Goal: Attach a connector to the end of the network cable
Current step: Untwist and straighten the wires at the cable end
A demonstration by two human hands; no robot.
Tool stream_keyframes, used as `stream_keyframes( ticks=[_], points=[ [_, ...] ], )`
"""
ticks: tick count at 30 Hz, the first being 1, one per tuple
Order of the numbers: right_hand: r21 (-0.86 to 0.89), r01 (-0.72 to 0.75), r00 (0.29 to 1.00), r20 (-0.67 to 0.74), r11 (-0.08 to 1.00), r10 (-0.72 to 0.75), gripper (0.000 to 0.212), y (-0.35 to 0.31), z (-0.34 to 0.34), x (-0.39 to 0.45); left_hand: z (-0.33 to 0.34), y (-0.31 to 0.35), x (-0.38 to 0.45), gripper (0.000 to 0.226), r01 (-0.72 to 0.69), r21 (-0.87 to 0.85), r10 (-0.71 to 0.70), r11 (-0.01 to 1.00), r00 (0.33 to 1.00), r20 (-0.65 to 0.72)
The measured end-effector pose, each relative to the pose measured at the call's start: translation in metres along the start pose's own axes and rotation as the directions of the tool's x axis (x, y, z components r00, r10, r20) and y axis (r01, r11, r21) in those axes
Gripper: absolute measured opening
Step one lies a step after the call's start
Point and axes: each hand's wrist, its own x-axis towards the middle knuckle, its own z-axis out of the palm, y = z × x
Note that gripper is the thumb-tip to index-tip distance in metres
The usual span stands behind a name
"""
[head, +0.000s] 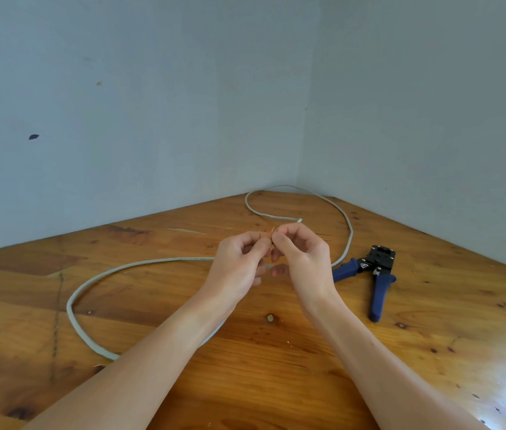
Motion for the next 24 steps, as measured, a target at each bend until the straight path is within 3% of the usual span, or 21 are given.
stream_keyframes(
  ticks=[11, 24],
  points=[
    [0.008, -0.065, 0.998, 0.002, 0.998, 0.065, 0.012, 0.0001, 0.0, 0.0008, -0.0007, -0.0016, -0.0031, 0.015, -0.083, 0.035, 0.086, 0.996, 0.994, -0.074],
    [-0.096, -0.008, 0.999, 0.038, 0.995, 0.011, 0.011, -0.0043, -0.0012, -0.0006, -0.0017, 0.0012, -0.0018, 0.017, -0.135, 0.144, 0.149, 0.98, 0.984, -0.094]
  ],
)
